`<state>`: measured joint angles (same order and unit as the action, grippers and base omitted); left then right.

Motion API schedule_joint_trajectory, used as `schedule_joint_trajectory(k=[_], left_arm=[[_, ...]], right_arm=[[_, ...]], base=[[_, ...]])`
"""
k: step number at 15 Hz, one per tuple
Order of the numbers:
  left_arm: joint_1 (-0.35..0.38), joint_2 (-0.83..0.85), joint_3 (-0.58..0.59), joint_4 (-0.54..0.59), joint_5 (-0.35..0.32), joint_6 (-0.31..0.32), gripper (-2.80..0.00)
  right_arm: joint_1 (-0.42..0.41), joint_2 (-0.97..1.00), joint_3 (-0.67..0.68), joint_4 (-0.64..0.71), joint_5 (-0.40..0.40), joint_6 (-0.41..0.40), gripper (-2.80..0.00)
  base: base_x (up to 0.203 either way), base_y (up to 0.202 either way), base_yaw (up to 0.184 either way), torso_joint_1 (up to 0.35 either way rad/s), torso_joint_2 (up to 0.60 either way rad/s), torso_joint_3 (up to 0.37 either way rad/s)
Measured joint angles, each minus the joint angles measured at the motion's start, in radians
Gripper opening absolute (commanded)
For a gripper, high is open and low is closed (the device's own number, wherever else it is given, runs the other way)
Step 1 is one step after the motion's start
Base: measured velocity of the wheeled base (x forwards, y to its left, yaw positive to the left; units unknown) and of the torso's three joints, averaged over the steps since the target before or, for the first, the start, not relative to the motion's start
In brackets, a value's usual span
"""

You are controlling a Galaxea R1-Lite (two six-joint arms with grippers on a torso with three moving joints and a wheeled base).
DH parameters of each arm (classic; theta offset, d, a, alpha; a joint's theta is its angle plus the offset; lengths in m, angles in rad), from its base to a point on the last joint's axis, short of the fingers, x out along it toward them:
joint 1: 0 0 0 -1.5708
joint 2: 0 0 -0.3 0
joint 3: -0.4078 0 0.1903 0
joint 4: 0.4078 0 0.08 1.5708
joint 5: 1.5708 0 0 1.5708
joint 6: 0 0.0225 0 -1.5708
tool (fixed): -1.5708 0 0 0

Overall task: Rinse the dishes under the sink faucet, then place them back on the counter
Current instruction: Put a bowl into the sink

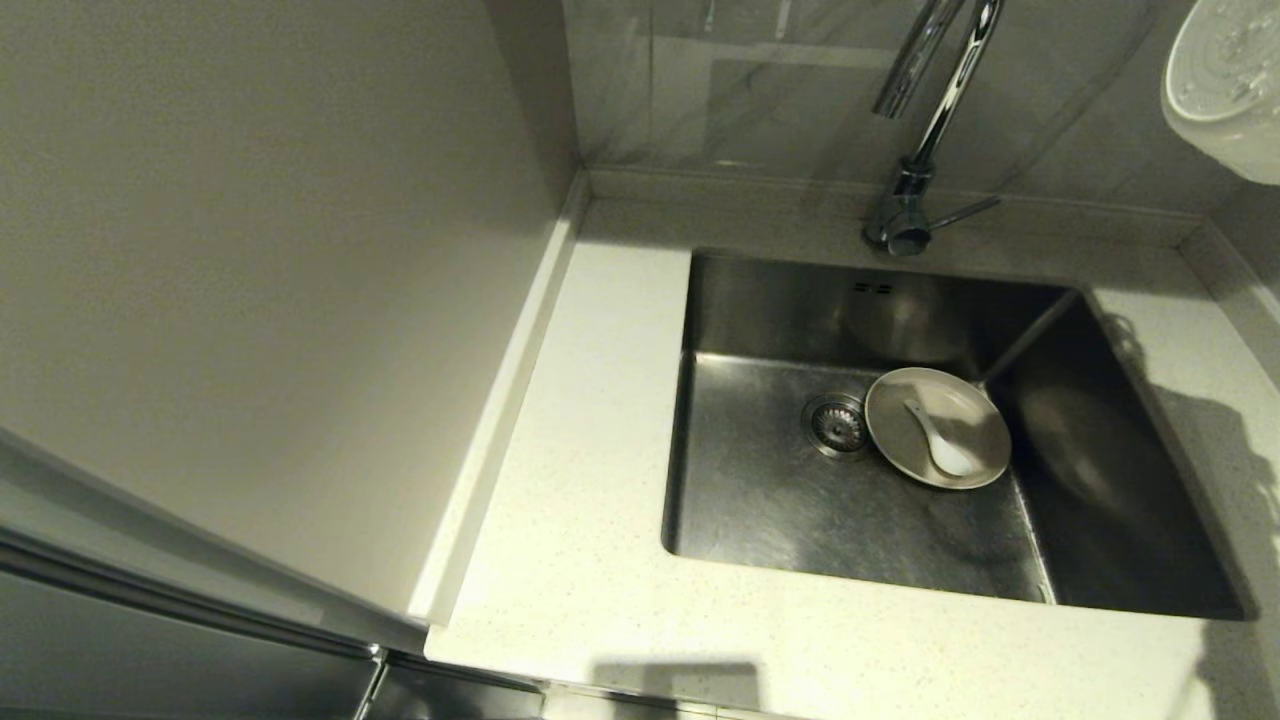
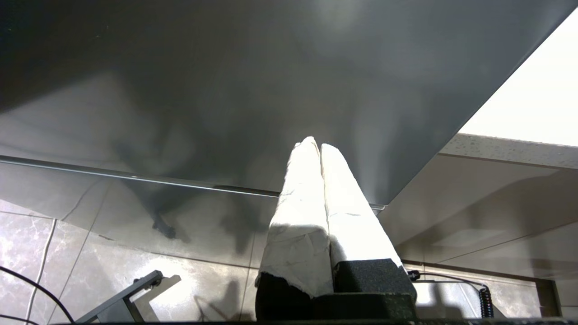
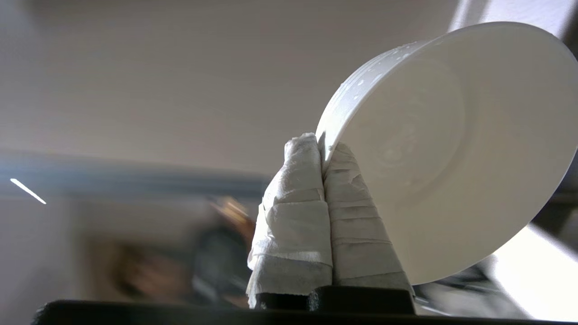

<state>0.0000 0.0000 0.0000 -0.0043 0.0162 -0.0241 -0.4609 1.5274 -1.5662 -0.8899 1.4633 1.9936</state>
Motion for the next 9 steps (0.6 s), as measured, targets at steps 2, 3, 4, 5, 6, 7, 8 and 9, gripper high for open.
schedule_joint_trajectory(k=[2,3,4,5,6,7,8,9], left_arm=[[0.000,0.000,0.000,0.000,0.000,0.000,-2.80],[0.000,0.000,0.000,0.000,0.000,0.000,-2.80],[0.000,0.000,0.000,0.000,0.000,0.000,-2.80],[0.000,0.000,0.000,0.000,0.000,0.000,-2.80],[0.000,0.000,0.000,0.000,0.000,0.000,-2.80],[0.000,0.000,0.000,0.000,0.000,0.000,-2.80],[0.000,0.000,0.000,0.000,0.000,0.000,-2.80],[0.000,0.000,0.000,0.000,0.001,0.000,-2.80]], right_arm=[[0.000,0.009,-0.044,0.348,-0.077,-0.030,-2.80],[0.001,0.015,-0.054,0.559,-0.118,-0.086,-2.80],[0.006,0.021,-0.058,0.768,-0.167,-0.164,-2.80],[0.018,0.027,-0.060,0.984,-0.241,-0.279,-2.80],[0.040,0.033,-0.060,1.191,-0.349,-0.423,-2.80],[0.064,0.038,-0.065,1.369,-0.477,-0.577,-2.80],[0.089,0.042,-0.078,1.531,-0.628,-0.752,-2.80],[0.115,0.043,-0.106,1.660,-0.781,-0.938,-2.80]], base=[[0.000,0.000,0.000,0.000,0.00,0.000],[0.000,0.000,0.000,0.000,0.00,0.000],[0.000,0.000,0.000,0.000,0.00,0.000],[0.000,0.000,0.000,0.000,0.00,0.000],[0.000,0.000,0.000,0.000,0.00,0.000],[0.000,0.000,0.000,0.000,0.00,0.000],[0.000,0.000,0.000,0.000,0.00,0.000],[0.000,0.000,0.000,0.000,0.00,0.000]])
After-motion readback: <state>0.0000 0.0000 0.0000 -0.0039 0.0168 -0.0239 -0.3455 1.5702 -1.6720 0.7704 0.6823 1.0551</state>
